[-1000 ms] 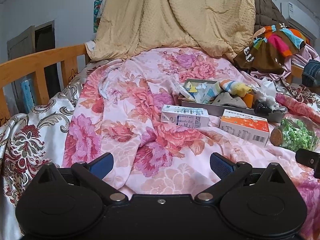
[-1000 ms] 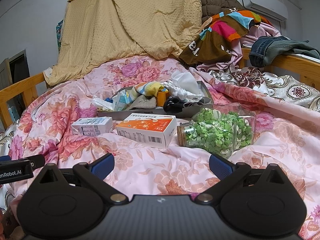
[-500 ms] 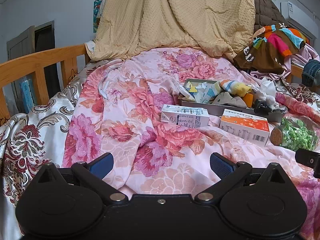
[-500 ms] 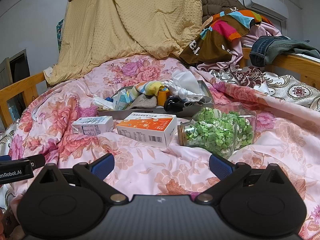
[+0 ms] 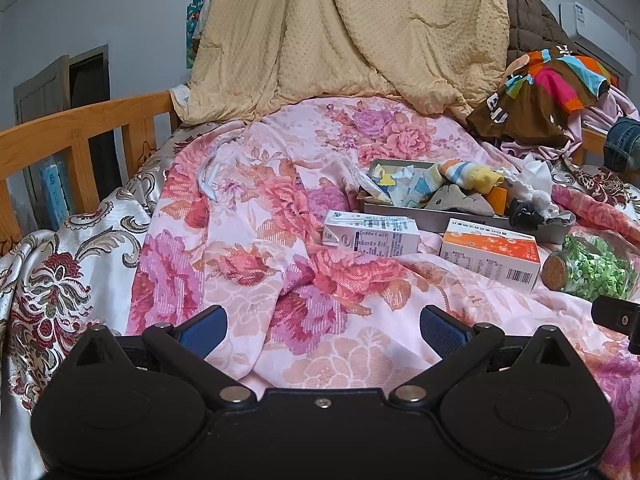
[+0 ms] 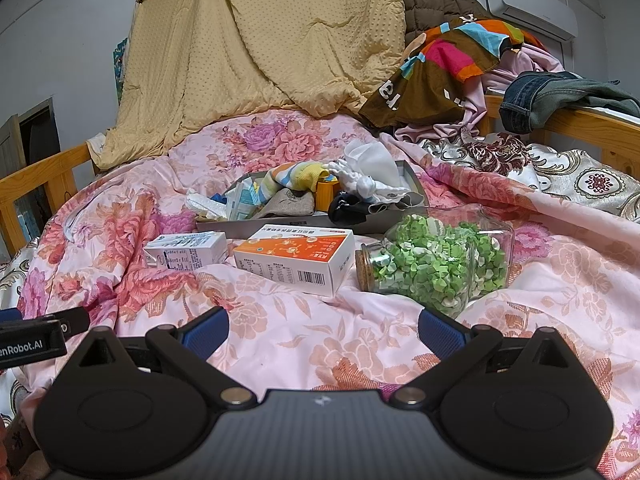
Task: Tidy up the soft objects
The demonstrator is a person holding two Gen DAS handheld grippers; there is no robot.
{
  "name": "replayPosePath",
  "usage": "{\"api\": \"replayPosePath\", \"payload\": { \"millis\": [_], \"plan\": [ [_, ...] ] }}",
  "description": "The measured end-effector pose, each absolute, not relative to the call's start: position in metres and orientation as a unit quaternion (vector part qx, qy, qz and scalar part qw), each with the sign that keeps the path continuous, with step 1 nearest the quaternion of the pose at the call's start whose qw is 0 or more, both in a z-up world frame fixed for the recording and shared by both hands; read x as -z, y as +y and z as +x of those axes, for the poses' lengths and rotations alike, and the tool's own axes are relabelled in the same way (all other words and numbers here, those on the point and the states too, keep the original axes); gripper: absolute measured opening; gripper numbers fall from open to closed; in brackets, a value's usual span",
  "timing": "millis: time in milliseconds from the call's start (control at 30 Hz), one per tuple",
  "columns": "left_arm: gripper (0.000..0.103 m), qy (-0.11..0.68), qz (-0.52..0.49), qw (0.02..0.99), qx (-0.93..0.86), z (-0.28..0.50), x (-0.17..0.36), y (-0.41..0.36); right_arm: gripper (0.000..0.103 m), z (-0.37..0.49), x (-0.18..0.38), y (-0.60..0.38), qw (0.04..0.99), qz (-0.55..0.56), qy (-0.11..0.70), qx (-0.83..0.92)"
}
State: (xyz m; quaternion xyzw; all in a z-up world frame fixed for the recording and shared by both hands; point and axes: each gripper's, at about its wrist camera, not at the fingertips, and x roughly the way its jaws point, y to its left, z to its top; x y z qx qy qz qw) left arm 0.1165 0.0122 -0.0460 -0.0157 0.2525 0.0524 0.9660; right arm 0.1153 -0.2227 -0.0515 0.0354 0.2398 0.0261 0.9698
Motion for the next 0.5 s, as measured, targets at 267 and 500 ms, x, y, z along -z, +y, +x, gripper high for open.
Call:
{"api": "replayPosePath", "payload": {
  "millis": [267, 500],
  "plan": [
    [0.102, 0.249, -0.012, 0.967, -0.055, 0.1157, 0.0448, 0.0118, 0.103, 0.1161, 0.0511, -0.2225, 0.969, 0.035, 0.241, -0.026],
    [0.102, 0.232, -0.012, 0.971, -0.053, 0.1123, 0.0391, 0.0108, 0.103, 0.1146, 0.0542, -0.2209, 0.968, 0.036, 0.247, -0.028]
  ]
}}
